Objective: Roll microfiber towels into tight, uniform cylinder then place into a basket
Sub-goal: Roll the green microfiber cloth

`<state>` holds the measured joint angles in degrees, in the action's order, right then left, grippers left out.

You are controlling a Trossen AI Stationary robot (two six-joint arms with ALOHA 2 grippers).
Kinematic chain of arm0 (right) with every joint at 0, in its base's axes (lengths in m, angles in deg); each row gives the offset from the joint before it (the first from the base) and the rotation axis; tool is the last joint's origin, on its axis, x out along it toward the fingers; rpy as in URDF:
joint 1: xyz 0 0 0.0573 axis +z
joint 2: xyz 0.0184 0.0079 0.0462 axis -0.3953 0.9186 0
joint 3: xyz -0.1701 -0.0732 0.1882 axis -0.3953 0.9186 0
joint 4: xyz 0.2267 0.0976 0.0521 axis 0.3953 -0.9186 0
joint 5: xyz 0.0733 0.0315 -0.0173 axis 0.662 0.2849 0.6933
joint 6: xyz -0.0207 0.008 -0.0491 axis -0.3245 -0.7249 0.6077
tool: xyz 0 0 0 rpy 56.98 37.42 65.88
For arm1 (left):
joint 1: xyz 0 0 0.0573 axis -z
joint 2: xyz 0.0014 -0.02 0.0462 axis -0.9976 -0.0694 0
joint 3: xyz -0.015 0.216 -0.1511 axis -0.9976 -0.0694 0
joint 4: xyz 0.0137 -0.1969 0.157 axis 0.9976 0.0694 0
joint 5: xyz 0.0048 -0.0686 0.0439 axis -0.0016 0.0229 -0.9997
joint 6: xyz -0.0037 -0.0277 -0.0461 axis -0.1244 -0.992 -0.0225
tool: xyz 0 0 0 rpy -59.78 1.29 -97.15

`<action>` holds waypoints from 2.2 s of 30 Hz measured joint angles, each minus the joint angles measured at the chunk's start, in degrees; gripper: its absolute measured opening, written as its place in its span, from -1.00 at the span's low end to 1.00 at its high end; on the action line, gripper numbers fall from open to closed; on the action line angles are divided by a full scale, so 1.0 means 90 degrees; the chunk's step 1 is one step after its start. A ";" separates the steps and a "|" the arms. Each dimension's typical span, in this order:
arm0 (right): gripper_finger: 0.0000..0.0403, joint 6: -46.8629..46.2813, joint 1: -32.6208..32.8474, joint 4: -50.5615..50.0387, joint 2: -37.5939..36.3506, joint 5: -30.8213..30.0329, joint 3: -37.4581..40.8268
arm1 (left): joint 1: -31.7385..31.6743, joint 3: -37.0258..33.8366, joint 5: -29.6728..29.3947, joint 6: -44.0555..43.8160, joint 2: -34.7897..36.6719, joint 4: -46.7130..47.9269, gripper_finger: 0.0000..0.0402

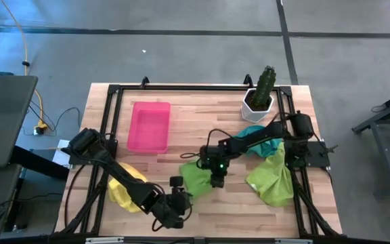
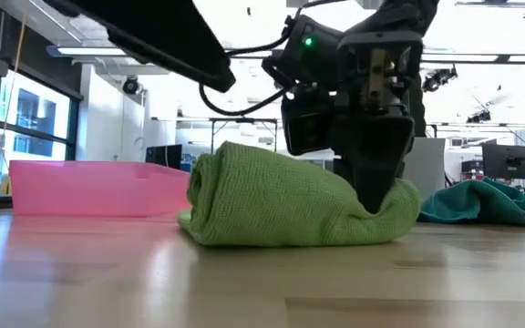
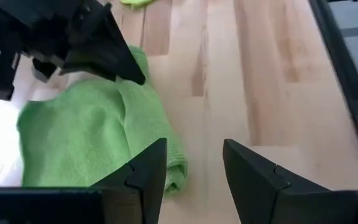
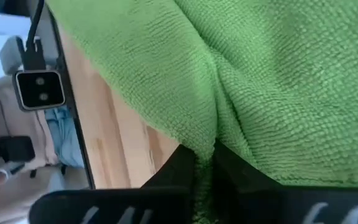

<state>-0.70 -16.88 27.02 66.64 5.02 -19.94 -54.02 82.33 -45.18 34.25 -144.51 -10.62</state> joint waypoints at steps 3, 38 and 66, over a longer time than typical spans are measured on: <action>-0.95 -0.0003 -0.0075 -0.0086 -0.0002 -0.0002 -0.0003 | -0.0125 -0.0102 0.0119 -0.0224 -0.0080 -0.0115 -0.27; -0.43 0.2655 -0.0085 -0.0698 -0.0069 0.0076 -0.0143 | -0.0526 -0.0135 0.0791 -0.0690 -0.0945 0.0069 -0.27; -0.36 0.3480 0.2406 -0.1061 -0.0982 -0.5200 -0.0751 | -0.0526 -0.0145 0.0885 -0.1124 -0.0942 0.0077 -0.27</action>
<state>30.62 4.77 17.47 57.80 -41.78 -26.70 -58.76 81.02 -37.21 24.13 -152.99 -9.93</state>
